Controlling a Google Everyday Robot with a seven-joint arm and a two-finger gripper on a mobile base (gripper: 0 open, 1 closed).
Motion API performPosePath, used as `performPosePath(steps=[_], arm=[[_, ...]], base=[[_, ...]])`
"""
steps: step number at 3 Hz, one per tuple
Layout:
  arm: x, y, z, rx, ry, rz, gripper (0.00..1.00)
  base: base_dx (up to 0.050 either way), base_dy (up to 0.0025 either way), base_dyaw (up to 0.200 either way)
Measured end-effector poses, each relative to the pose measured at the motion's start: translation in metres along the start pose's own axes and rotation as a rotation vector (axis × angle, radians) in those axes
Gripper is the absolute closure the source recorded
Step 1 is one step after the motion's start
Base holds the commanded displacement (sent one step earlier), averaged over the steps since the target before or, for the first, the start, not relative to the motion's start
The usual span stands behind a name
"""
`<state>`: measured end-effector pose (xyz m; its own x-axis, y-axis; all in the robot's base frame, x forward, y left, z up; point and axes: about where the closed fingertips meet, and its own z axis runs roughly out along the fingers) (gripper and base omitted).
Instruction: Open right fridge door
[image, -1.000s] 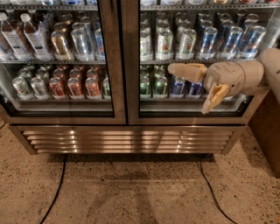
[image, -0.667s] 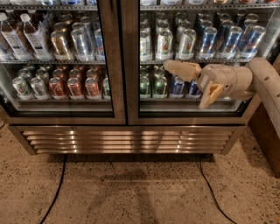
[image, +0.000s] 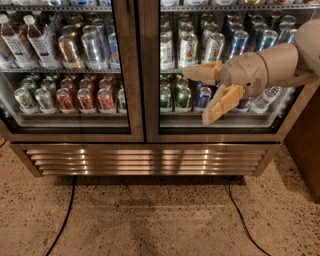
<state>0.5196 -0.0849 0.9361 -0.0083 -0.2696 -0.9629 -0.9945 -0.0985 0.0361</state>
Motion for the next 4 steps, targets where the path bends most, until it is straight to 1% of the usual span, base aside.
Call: performPosePath(steps=[1, 2, 3, 4], arm=[[-0.011, 0.007, -0.004, 0.046, 0.114, -0.051, 0.0], [-0.003, -0.003, 0.003, -0.013, -0.028, -0.012, 0.0], [-0.003, -0.003, 0.003, -0.013, -0.029, -0.012, 0.0], [-0.011, -0.008, 0.004, -0.041, -0.136, -0.009, 0.0]], base=[[0.0, 0.0, 0.0], [0.0, 0.0, 0.0], [0.0, 0.0, 0.0], [0.0, 0.0, 0.0]])
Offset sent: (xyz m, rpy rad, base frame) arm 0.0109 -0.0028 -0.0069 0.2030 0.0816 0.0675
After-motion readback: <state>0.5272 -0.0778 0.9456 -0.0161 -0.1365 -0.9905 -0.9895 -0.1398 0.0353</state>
